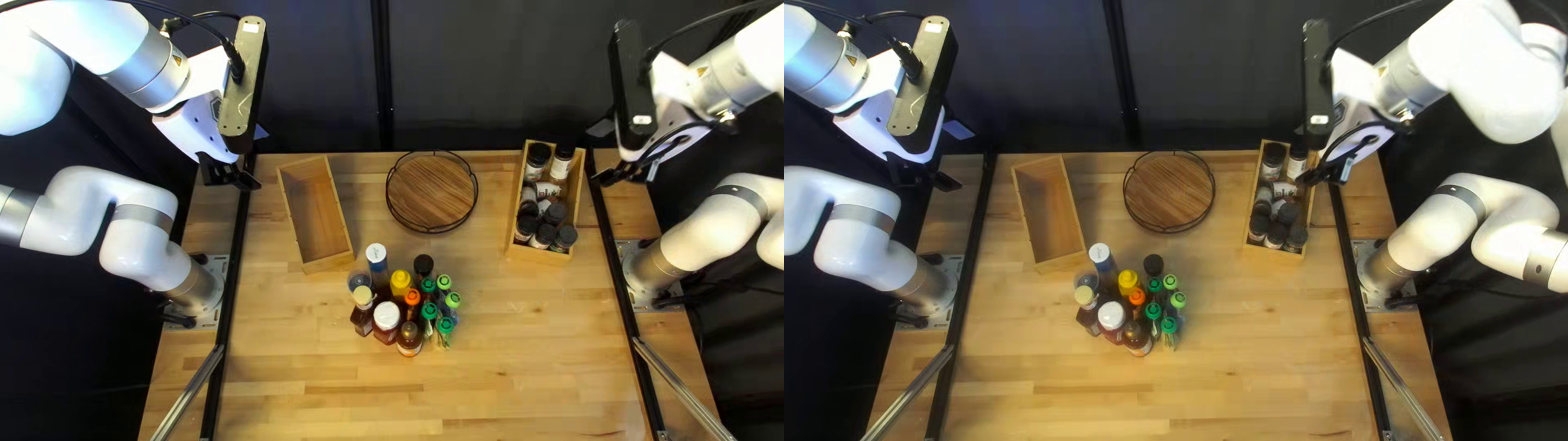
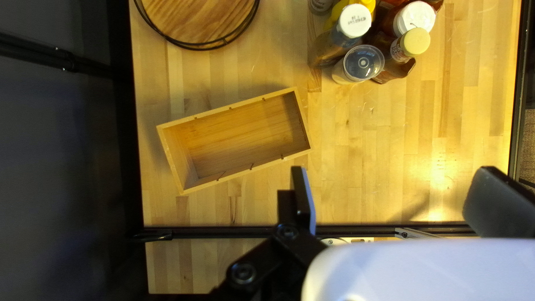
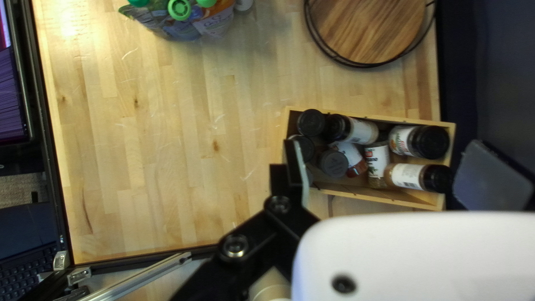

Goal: Separate condiments, baby food and spices and place it in 3 different racks/containers

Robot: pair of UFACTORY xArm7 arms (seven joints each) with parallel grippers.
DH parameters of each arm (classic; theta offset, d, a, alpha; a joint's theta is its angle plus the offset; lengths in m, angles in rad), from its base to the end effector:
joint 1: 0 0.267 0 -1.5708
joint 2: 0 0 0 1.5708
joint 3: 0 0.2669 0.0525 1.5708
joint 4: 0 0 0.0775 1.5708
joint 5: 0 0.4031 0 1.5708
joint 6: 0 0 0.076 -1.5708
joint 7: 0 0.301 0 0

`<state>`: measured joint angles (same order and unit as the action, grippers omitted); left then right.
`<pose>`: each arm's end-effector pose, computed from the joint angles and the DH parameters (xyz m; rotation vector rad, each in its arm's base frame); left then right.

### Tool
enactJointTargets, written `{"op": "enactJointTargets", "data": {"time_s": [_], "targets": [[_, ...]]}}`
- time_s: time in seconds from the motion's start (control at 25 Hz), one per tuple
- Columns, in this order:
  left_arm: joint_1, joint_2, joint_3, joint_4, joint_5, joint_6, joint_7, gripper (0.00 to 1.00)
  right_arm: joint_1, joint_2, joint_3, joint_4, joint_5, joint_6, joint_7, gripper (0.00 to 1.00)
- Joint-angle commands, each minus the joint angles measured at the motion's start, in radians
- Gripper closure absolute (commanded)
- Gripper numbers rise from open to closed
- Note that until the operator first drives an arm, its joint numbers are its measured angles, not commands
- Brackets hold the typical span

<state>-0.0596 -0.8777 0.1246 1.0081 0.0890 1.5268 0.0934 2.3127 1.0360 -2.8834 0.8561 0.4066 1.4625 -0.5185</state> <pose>0.3637 0.0484 0.4179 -3.0781 0.0677 -0.5501 0.3586 -0.1078 0.3953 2.9938 -0.1351 0.6643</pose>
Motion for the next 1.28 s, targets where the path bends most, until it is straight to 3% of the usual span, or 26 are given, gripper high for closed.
{"op": "enactJointTargets", "data": {"time_s": [0.04, 0.96, 1.28], "targets": [[0.0, 0.0, 0.0, 0.0, 0.0, 0.0, 0.0, 0.0, 0.004, 0.005, -0.001, -0.01, 0.002, -0.002, -0.006, 0.0], [0.001, -0.003, 0.011, -0.005, -0.014, -0.003, -0.008, 0.0, 0.004, 0.005, -0.001, -0.01, 0.002, -0.002, -0.006, 0.0], [-0.034, 0.086, 0.03, -0.035, -0.076, -0.095, -0.006, 0.0, 0.004, 0.005, -0.001, -0.01, 0.002, -0.002, -0.006, 0.0]]}}
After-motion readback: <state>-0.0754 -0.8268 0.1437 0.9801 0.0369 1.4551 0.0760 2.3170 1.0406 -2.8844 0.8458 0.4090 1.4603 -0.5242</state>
